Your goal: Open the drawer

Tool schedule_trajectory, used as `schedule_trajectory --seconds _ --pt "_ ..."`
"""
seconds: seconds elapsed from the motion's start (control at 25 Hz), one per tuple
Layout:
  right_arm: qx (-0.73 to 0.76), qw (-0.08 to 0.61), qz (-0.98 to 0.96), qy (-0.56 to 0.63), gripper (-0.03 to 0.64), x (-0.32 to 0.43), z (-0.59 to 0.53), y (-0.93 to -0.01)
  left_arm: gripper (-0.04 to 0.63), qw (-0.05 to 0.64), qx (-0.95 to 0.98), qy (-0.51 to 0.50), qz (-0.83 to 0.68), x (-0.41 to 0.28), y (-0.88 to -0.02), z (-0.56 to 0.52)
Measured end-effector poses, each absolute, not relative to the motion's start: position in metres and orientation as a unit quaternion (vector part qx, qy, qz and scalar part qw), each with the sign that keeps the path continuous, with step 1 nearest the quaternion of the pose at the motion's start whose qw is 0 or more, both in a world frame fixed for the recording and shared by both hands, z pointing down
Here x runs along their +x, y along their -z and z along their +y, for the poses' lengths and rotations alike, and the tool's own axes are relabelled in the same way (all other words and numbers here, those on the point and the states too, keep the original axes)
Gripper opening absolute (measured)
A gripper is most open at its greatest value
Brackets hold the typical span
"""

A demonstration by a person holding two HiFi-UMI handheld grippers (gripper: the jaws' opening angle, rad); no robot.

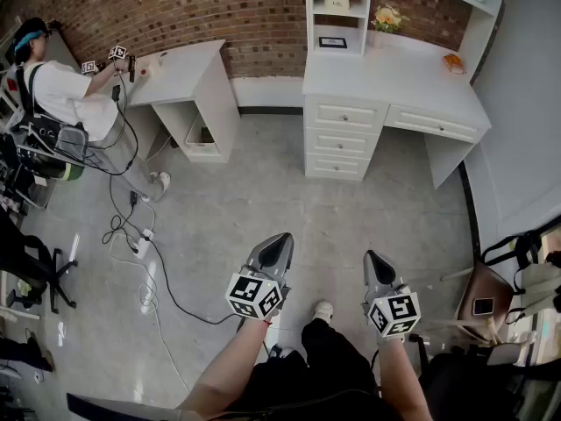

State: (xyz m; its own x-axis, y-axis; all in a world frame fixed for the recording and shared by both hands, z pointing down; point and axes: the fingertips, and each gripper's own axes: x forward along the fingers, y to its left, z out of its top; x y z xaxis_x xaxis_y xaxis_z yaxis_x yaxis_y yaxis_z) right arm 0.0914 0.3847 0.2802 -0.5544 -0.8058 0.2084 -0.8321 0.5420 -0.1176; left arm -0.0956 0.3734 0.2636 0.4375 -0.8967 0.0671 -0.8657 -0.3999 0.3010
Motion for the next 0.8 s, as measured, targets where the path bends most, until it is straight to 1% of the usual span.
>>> schedule_trajectory --seconds 0.44,0.64,0.8 --pt "0.461 0.063 -0.88 -0.096 -0.002 0.112 0.297 -0.278 0.003 0.137 0.829 0.059 -0.54 -0.075 -0.255 0.296" --pt "0.458 0.061 -0.882 -0.095 -0.002 0.12 0.276 -0.278 0.003 0.133 0.827 0.061 -0.542 -0.068 -0.253 0.277" --pt "0.465 0.059 -0.875 -0.116 -0.002 0.132 0.268 -0.287 0.003 0.143 0.822 0.056 -0.549 -0.067 -0.266 0.271"
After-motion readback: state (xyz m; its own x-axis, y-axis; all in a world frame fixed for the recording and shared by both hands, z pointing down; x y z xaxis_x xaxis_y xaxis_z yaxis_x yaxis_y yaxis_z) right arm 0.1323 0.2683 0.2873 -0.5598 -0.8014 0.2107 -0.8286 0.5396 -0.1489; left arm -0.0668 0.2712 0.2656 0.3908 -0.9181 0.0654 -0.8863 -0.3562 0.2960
